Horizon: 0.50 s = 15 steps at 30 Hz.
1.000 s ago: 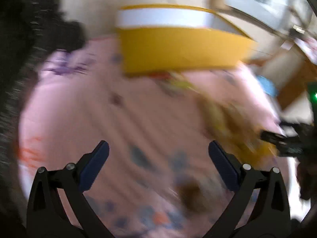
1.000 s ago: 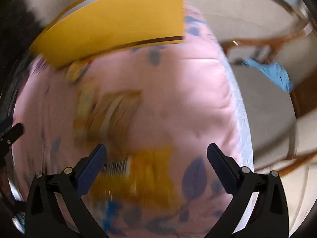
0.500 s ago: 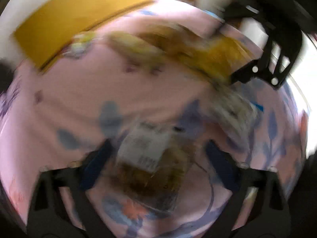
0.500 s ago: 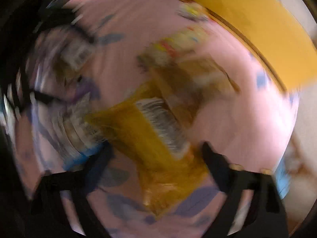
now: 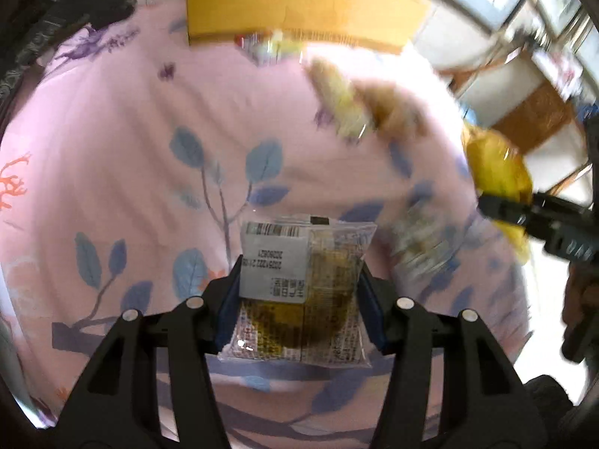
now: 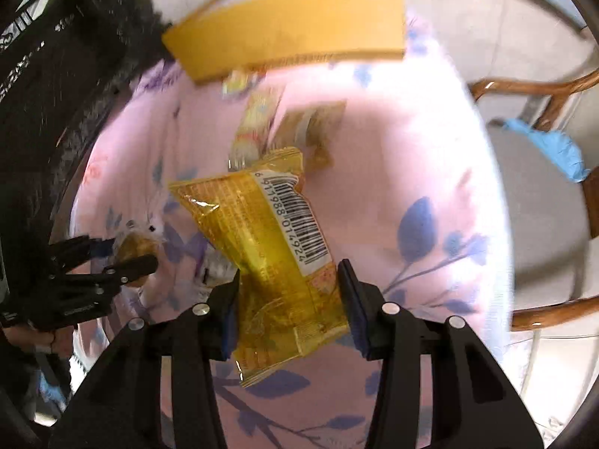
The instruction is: Organize snacks
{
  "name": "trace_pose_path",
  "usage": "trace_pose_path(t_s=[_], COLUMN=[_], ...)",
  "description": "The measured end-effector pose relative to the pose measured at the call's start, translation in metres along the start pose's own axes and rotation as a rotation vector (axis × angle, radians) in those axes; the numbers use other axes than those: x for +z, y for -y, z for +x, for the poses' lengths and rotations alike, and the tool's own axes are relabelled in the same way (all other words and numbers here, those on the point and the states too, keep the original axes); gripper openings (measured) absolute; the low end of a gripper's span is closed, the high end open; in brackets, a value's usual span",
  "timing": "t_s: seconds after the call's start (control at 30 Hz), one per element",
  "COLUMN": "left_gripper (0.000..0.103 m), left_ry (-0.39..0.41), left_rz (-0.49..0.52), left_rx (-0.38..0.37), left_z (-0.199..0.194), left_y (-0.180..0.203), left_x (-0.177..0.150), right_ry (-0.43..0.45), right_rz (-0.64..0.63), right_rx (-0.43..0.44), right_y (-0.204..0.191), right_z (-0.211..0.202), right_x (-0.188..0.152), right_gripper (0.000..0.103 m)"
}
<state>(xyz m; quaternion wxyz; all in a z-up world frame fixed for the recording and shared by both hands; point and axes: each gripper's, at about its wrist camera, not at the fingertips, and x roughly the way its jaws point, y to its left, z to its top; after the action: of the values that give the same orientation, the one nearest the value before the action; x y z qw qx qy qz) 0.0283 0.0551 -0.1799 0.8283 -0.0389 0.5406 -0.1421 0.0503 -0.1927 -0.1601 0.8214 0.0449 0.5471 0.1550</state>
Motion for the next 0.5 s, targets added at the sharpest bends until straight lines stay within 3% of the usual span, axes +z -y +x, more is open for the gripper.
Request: trace_pose_path(t_s=[0.1,0.17,0.27,0.5], left_gripper=[0.055,0.055,0.055,0.056], left_ry=[0.070,0.083,0.117,0.276], left_rz=[0.061,0.032,-0.018,-0.016], left_rx=[0.039,0.059,0.066,0.165], left_z=[-0.022,-0.039,-0.055,-0.100], left_y=[0.021,0.024,0.027,0.034], left_x=[0.011,0.021,0.044,0.091], right_ry=[0.072,0.107,0.219,0.395], right_rz=[0.079,0.148,0.046,0.031], right_rx=[0.049,0.079,-0.039,-0.088], right_y=[0.002,0.013,-0.002,-0.003], right_z=[-0.027,-0.041,-0.076,-0.125], right_x=[0.014,0.022,0.037,0.070], right_gripper=[0.047,0.047,0.047,0.047])
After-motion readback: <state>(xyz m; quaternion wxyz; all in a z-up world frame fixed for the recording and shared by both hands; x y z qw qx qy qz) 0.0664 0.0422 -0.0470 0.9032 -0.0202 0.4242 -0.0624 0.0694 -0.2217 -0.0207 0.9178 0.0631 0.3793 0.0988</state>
